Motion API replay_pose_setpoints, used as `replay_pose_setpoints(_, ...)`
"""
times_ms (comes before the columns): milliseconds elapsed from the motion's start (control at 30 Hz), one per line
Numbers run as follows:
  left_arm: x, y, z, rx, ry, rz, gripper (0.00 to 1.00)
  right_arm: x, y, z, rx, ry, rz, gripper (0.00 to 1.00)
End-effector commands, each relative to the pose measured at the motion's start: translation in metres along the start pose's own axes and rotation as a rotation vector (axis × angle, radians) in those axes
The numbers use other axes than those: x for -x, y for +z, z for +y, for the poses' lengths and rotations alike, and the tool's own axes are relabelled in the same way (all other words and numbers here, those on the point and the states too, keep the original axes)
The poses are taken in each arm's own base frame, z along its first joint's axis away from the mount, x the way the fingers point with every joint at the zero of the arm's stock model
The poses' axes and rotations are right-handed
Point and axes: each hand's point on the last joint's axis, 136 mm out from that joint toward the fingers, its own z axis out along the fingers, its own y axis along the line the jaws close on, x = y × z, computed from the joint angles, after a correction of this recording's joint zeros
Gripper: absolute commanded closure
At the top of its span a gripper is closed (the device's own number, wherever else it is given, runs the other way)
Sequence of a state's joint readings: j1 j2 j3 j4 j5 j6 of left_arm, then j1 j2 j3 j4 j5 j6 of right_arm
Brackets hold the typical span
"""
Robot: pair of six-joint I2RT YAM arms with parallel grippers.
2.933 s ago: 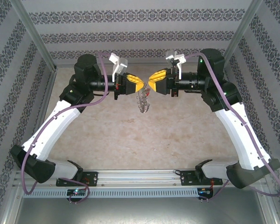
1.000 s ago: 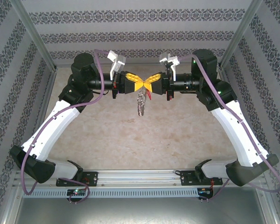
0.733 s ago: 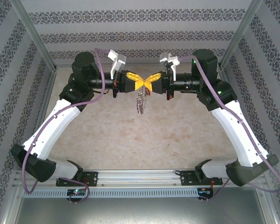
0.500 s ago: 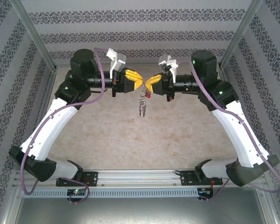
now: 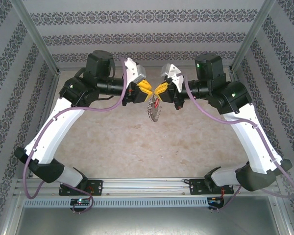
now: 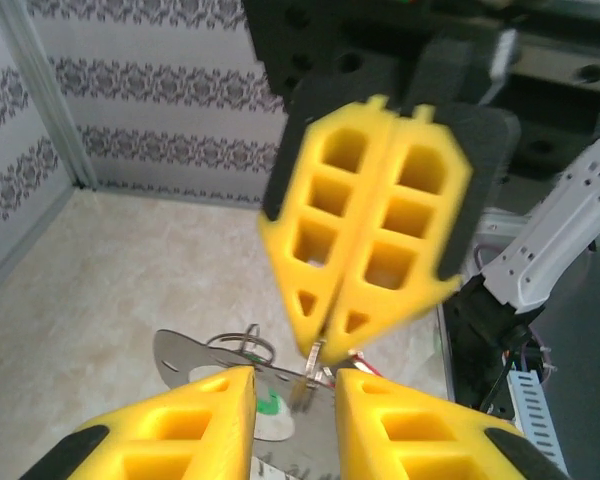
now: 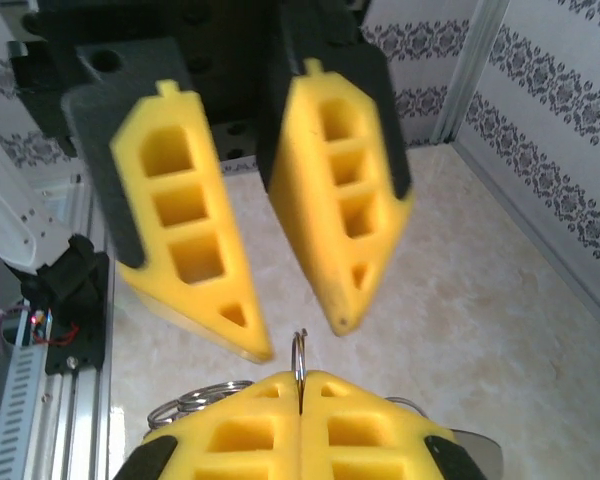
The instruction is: Put the keys on the keyring
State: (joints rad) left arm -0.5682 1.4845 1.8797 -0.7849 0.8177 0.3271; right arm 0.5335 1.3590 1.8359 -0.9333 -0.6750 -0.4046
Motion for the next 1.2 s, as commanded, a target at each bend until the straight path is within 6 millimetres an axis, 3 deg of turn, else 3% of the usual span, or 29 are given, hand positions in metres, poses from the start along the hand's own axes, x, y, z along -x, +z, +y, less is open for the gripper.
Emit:
replay_pose_setpoints(0, -0.005, 0.001, -0.007, 0.004, 0.032, 0.050, 0.72, 0.001, -0.004, 0.002, -0.021, -0.085, 0.032, 1.00)
replay_pose_setpoints(133, -0.016, 0.007, -0.011, -0.001, 0.054, 0.098, 0.73, 0.001, -0.003, 0.004, -0.016, -0.100, 0.046, 1.00)
replay_pose_setpoints(467, -0.025, 0.014, -0.017, -0.015, 0.054, 0.132, 1.00, -0.008, 0.004, 0.011, -0.003, -0.141, 0.101, 1.00)
replay_pose_setpoints(533, -0.024, 0.015, -0.018, -0.026, 0.045, 0.124, 1.00, -0.008, 0.004, 0.012, -0.002, -0.143, 0.100, 1.00)
replay_pose_setpoints(700, -0.012, 0.015, -0.022, -0.050, 0.022, 0.064, 1.00, -0.005, 0.003, 0.015, 0.009, -0.113, 0.073, 1.00)
replay_pose_setpoints(800, 0.002, 0.011, -0.022, -0.062, 0.008, -0.022, 1.00, -0.005, 0.002, 0.020, 0.024, -0.085, 0.049, 0.87)
replay_pose_setpoints(900, 0.015, 0.004, -0.022, -0.079, -0.008, -0.100, 1.00, -0.005, 0.001, 0.022, 0.030, -0.063, 0.039, 0.81)
replay_pose_setpoints(1167, 0.033, -0.007, -0.023, -0.115, -0.023, -0.218, 1.00, 0.004, -0.006, 0.020, 0.031, 0.005, -0.034, 0.79)
